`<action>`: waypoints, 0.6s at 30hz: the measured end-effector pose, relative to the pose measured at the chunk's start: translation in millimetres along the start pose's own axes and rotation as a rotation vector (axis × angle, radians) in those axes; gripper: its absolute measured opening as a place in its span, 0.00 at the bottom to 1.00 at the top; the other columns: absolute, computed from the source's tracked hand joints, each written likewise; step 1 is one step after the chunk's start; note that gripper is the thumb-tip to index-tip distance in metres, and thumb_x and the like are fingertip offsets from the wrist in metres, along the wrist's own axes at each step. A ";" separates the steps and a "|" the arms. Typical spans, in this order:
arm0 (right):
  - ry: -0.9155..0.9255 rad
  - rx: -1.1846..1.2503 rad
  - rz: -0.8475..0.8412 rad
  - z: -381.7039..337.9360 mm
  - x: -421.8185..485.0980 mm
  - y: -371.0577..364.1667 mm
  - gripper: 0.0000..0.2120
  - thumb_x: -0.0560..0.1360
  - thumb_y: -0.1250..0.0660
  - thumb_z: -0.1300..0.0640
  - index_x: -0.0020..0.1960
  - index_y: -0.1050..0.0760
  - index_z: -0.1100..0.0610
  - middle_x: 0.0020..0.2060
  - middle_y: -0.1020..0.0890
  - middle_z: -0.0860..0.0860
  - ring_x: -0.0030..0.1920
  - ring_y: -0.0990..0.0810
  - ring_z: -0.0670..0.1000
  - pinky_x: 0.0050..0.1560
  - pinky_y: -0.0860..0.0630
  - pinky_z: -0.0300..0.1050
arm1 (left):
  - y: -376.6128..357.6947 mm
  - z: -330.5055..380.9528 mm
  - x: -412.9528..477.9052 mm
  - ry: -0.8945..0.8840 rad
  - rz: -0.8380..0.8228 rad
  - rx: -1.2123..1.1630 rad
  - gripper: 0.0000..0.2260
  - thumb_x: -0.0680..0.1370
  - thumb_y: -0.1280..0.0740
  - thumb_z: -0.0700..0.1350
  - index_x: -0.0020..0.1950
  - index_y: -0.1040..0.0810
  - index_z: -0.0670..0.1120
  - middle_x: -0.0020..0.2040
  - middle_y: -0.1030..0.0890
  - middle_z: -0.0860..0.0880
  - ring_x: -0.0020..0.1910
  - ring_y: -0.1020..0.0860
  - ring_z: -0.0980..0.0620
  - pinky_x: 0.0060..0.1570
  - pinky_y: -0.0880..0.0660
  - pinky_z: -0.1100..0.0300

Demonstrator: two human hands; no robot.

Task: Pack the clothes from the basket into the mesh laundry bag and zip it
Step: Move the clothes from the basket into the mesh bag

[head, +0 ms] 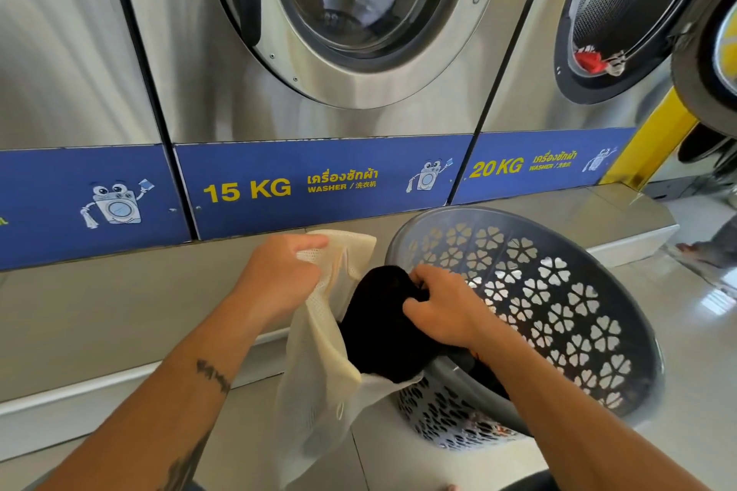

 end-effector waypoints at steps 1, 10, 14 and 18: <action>0.028 -0.036 0.063 -9.2 -2.9 4.6 0.07 0.72 0.34 0.53 0.45 0.26 0.56 0.38 0.19 0.53 0.40 0.20 0.55 0.42 0.24 0.52 | 0.4 0.6 -1.1 -0.005 0.000 -0.007 0.26 0.73 0.35 0.36 0.66 0.22 0.59 0.70 0.26 0.53 0.39 0.23 0.62 0.32 0.29 0.69; 0.260 -0.135 0.012 -81.6 -27.1 -8.2 0.13 0.77 0.33 0.50 0.60 0.22 0.51 0.53 0.15 0.50 0.54 0.18 0.54 0.56 0.23 0.51 | 8.9 0.4 -3.0 0.015 0.005 -0.069 0.25 0.73 0.35 0.37 0.64 0.22 0.59 0.52 0.21 0.60 0.38 0.20 0.56 0.40 0.21 0.59; 0.302 0.023 -0.007 -76.3 -22.6 9.2 0.13 0.78 0.34 0.60 0.59 0.18 0.50 0.51 0.14 0.46 0.53 0.17 0.46 0.61 0.24 0.44 | 12.6 -1.0 -3.2 0.011 0.007 -0.040 0.25 0.72 0.35 0.36 0.64 0.22 0.59 0.54 0.21 0.59 0.47 0.17 0.47 0.44 0.19 0.51; 0.082 0.197 0.126 -20.2 -5.3 40.3 0.22 0.75 0.30 0.63 0.65 0.24 0.47 0.57 0.19 0.49 0.60 0.22 0.48 0.65 0.25 0.50 | 13.1 -1.1 -0.9 -0.003 0.022 -0.032 0.25 0.73 0.36 0.36 0.67 0.23 0.57 0.67 0.25 0.54 0.60 0.22 0.51 0.51 0.24 0.57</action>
Point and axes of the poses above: each hand's wrist, its own x-axis towards the middle knuckle, its own y-axis out of the back of the hand, z = x × y, the point moved 7 cm from there along x, towards the middle knuckle
